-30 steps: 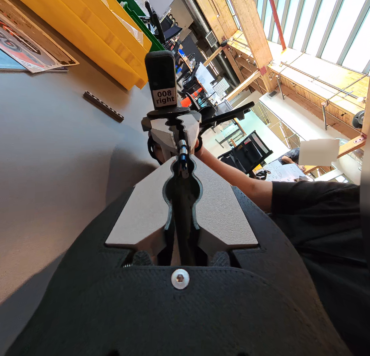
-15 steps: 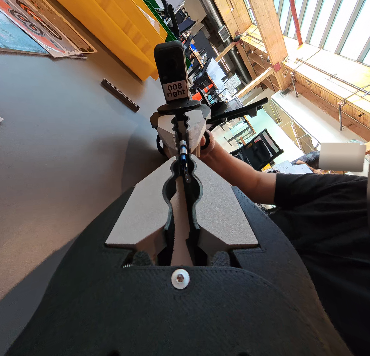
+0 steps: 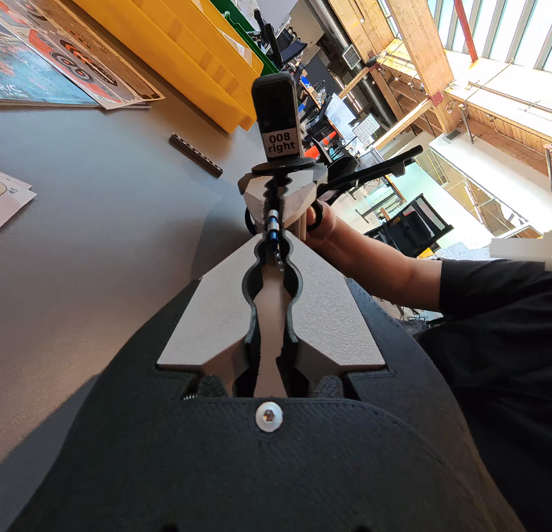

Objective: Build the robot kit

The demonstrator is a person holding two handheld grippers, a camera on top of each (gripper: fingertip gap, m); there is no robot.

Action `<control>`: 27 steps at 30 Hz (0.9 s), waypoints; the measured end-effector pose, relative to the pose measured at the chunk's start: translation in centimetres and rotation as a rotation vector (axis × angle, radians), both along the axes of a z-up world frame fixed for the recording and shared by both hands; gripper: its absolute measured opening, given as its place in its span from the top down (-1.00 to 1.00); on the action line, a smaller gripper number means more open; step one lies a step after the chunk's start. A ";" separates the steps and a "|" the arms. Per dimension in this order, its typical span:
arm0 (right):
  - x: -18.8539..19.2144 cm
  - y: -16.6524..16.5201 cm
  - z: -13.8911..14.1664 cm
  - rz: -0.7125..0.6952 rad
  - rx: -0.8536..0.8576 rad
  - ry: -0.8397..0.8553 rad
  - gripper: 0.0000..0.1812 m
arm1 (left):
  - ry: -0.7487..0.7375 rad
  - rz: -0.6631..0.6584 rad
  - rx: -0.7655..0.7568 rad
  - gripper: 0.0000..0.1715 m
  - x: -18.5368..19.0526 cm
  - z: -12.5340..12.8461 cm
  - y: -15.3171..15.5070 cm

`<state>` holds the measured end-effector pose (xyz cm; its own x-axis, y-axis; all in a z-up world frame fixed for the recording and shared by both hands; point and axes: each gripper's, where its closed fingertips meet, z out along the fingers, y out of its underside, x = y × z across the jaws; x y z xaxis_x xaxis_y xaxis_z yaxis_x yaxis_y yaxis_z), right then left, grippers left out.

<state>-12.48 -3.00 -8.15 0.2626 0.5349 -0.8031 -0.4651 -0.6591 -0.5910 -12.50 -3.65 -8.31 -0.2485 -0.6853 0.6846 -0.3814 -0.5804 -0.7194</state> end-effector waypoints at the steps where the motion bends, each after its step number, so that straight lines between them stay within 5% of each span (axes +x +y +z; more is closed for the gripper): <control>1: -0.2 -0.2 0.1 0.023 -0.001 0.013 0.95 | -0.005 -0.017 -0.001 0.94 -0.1 0.1 -0.2; 12: -1.4 -1.6 0.6 0.138 0.021 0.034 0.95 | -0.016 -0.146 -0.060 0.94 -1.3 0.4 -1.6; 27: -1.3 -0.5 -1.5 0.056 -0.028 -0.125 0.94 | 0.038 -0.090 -0.070 0.94 -1.1 -1.5 -0.6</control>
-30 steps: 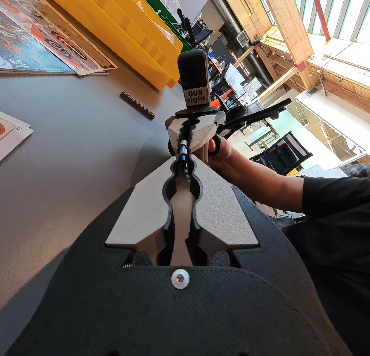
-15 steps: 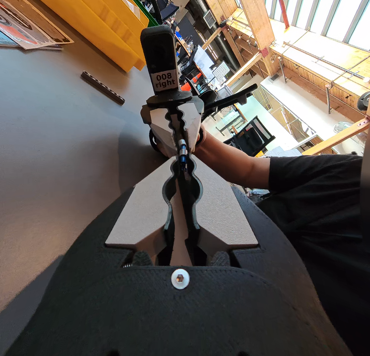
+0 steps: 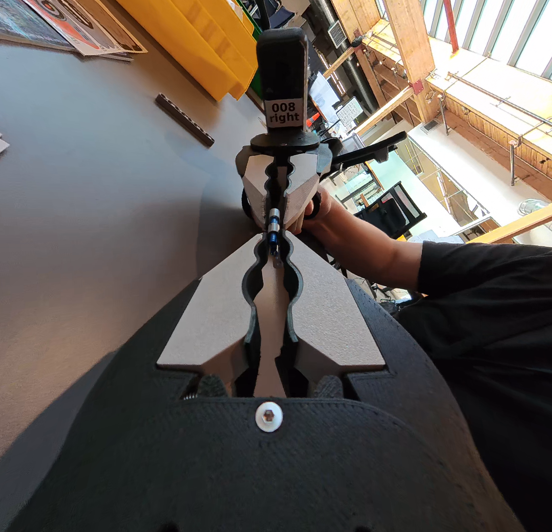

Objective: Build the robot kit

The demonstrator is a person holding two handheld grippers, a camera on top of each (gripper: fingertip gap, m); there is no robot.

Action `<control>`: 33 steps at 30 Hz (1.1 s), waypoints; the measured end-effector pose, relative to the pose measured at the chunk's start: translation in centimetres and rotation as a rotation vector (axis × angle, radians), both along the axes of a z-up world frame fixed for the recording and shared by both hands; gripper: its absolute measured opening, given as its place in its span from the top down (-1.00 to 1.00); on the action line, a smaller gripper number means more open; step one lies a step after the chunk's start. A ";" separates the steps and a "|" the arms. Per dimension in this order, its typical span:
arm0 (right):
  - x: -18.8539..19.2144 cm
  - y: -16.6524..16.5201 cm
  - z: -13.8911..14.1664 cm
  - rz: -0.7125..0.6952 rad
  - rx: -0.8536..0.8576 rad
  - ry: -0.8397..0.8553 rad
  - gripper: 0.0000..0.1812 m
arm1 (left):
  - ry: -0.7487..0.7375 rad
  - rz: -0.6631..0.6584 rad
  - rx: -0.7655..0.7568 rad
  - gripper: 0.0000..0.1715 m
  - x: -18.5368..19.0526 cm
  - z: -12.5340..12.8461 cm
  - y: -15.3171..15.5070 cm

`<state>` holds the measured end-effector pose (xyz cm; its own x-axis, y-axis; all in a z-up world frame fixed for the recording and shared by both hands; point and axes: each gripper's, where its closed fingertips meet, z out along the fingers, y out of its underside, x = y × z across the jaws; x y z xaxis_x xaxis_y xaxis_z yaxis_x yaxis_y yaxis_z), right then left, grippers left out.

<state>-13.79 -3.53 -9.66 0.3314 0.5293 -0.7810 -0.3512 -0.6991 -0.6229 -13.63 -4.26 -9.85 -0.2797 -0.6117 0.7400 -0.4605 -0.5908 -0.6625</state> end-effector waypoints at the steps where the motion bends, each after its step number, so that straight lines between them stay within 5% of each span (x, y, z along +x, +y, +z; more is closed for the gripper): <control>1: 0.0 0.0 -0.1 -0.006 0.004 -0.013 0.94 | 0.002 0.001 -0.007 0.94 0.0 -0.1 0.0; 8: 0.2 0.5 -0.9 -0.052 0.004 -0.095 0.95 | 0.029 0.016 0.001 0.94 0.2 -0.9 0.3; 24: -0.5 -0.6 0.1 0.081 -0.031 0.036 0.94 | -0.036 -0.079 -0.054 0.94 -0.2 0.2 -0.6; 33: -2.5 -1.3 -1.2 0.173 -0.045 -0.077 0.94 | -0.031 -0.109 -0.060 0.94 0.1 0.1 -0.7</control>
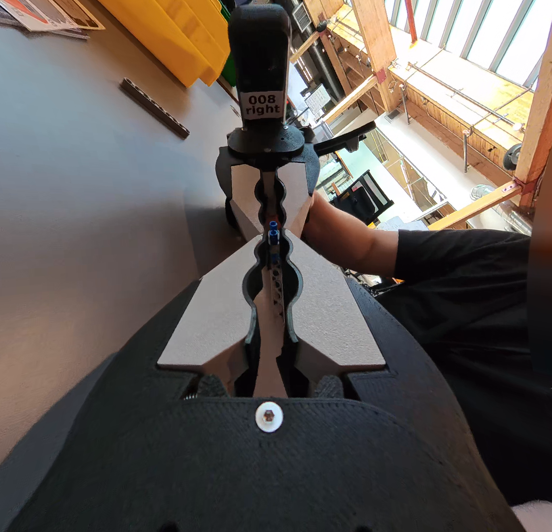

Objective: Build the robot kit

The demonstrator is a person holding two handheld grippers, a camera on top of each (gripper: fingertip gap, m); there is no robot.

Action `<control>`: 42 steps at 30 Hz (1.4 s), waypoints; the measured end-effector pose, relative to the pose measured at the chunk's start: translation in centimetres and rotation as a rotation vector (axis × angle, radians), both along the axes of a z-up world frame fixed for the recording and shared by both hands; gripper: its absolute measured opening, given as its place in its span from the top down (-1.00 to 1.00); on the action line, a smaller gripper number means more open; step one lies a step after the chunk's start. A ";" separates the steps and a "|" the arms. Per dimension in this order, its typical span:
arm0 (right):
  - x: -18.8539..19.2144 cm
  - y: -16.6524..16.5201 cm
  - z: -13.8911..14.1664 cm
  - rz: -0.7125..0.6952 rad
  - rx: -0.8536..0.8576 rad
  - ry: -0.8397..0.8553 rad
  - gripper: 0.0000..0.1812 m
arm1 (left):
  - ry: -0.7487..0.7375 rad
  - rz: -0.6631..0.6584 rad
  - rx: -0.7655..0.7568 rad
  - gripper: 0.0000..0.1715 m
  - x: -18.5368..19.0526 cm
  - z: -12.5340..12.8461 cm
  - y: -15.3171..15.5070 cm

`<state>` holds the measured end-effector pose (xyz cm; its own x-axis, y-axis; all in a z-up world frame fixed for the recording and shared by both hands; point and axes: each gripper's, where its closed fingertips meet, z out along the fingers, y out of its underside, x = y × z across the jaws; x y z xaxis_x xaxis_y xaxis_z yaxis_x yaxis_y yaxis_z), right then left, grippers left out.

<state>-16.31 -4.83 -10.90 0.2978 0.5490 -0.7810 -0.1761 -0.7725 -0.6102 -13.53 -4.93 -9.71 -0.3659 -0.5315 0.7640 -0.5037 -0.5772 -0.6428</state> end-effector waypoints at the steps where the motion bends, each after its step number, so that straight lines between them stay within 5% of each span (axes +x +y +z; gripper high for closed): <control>1: 0.2 0.2 0.1 -0.015 -0.003 0.012 0.94 | 0.004 0.001 0.005 0.94 0.0 0.0 0.1; 12: 1.0 0.5 0.3 -0.022 -0.051 -0.067 0.93 | 0.007 0.067 0.088 0.93 0.1 0.2 1.0; 21: 10.1 -1.2 0.5 0.302 -0.225 -1.363 0.93 | -0.122 0.333 0.094 0.94 -1.4 4.3 5.8; 24: 11.4 -1.2 -1.5 0.410 -0.291 -1.572 0.93 | -0.120 0.436 0.112 0.94 -2.0 4.4 7.2; 33: 9.7 1.2 -5.4 0.249 -0.168 -1.359 0.93 | -0.053 0.547 -0.023 0.94 -2.5 3.0 9.7; 42: 11.3 1.0 -4.0 -0.003 0.016 -1.188 0.86 | -0.034 0.520 0.046 0.94 -1.8 2.9 9.1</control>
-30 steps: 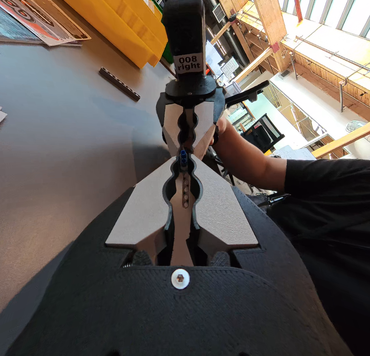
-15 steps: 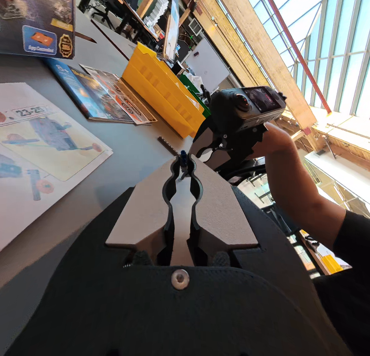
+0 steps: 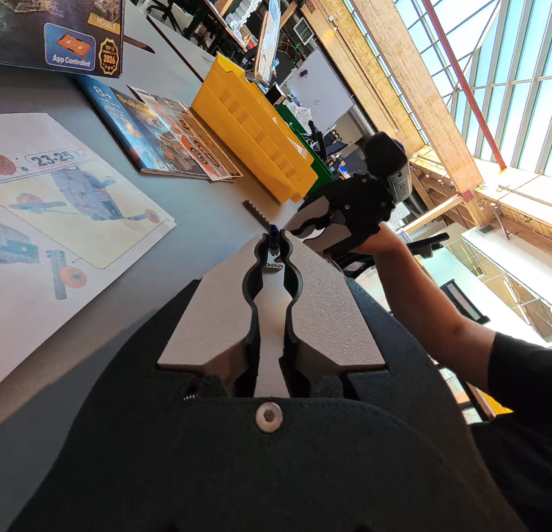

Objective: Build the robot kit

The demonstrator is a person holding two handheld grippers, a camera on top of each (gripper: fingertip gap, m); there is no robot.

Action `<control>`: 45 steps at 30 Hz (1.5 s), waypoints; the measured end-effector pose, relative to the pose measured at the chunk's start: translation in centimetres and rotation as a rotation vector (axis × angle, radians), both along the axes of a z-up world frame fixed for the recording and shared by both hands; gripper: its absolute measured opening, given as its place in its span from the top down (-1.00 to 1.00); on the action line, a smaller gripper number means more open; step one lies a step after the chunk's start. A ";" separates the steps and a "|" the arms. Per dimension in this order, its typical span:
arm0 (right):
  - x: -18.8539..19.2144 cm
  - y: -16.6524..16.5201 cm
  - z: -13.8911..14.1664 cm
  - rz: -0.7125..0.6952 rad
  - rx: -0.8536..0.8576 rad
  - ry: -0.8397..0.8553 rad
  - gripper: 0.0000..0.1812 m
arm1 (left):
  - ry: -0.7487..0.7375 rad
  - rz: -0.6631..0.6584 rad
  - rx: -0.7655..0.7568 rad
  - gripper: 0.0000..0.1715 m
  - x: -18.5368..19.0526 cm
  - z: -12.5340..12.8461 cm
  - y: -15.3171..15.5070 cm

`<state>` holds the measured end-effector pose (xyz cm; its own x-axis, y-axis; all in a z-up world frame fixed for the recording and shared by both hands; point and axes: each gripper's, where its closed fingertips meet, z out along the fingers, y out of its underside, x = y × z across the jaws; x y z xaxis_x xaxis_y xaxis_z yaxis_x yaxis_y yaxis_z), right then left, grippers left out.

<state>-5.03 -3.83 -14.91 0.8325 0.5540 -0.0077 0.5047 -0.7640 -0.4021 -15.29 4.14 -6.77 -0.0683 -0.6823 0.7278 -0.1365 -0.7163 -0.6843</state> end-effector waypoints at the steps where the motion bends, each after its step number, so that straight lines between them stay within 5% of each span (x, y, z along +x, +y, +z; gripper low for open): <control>1: 0.0 0.0 -0.1 -0.006 0.008 0.009 0.85 | -0.001 -0.006 0.011 0.94 0.1 0.1 -0.2; 9: -0.8 0.8 -1.3 -0.033 -0.004 -0.013 0.78 | 0.019 -0.018 0.029 0.94 0.2 -0.1 -0.5; 21: -1.6 0.8 -1.3 0.012 -0.063 -0.060 0.94 | 0.013 -0.026 0.017 0.94 0.2 0.0 -0.6; 24: -5.4 2.5 2.8 -0.028 0.118 0.261 0.94 | -0.091 -0.035 -0.052 0.94 0.1 1.5 -0.7; 28: -8.5 4.8 12.6 -0.190 0.481 1.066 0.95 | -0.331 -0.049 -0.154 0.95 -0.4 4.8 -0.8; 31: -8.4 5.2 14.0 -0.269 0.496 1.496 0.95 | -0.404 -0.041 -0.145 0.95 -0.5 5.9 -1.2; 36: -9.2 5.8 13.7 -0.274 0.496 1.736 0.95 | -0.445 -0.007 -0.132 0.95 -0.5 6.3 -1.3; 45: -9.8 6.3 14.0 -0.249 0.542 1.725 0.95 | -0.463 0.018 -0.146 0.95 0.2 6.3 -1.4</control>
